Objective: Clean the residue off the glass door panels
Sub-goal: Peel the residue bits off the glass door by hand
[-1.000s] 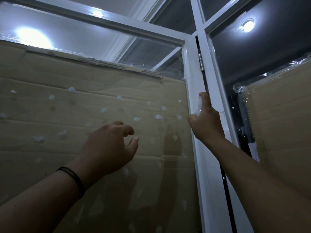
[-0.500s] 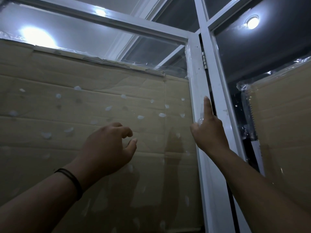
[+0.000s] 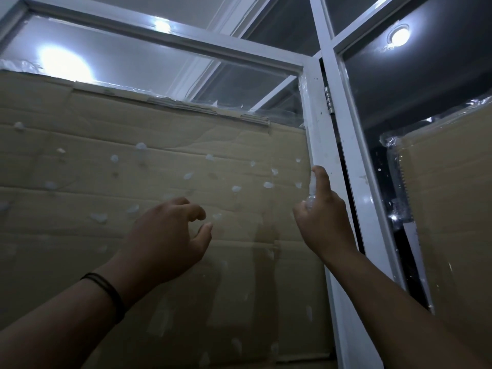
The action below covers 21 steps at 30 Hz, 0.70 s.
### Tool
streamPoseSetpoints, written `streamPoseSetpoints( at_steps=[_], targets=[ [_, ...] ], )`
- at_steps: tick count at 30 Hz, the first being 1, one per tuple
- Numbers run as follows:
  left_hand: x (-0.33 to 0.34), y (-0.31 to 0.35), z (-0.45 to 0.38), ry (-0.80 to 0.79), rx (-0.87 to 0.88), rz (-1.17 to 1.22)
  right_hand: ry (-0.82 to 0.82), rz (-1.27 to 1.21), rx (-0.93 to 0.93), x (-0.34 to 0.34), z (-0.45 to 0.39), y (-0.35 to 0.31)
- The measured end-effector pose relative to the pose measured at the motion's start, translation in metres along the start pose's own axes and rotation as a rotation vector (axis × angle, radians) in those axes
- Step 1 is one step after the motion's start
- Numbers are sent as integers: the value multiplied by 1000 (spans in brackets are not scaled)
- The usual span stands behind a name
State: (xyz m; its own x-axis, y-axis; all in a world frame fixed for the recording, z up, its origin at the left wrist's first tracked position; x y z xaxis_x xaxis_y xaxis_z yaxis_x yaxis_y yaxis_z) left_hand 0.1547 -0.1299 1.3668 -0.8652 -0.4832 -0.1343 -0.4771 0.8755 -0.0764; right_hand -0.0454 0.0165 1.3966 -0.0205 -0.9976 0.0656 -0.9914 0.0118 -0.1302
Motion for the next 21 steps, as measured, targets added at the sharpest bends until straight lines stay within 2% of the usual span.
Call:
streamPoseSetpoints(
  at_steps=[21],
  targets=[
    [-39, -49, 2, -16, 42, -5, 18, 70, 65, 13, -13, -32]
  ],
)
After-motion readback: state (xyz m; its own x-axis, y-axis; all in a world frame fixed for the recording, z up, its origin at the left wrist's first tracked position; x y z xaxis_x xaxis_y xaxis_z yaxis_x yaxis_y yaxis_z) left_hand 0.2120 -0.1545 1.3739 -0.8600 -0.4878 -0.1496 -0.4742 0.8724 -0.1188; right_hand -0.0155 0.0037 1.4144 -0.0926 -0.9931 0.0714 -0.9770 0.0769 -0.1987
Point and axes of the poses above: each hand's wrist, its own z-axis away from the middle knuckle, its own x-axis out of the palm, y = z × x, the point moved 10 cm from there along -z, towards the middle knuckle, and after that the axes turned 6 degrees about -z, right-handed, at the moved point
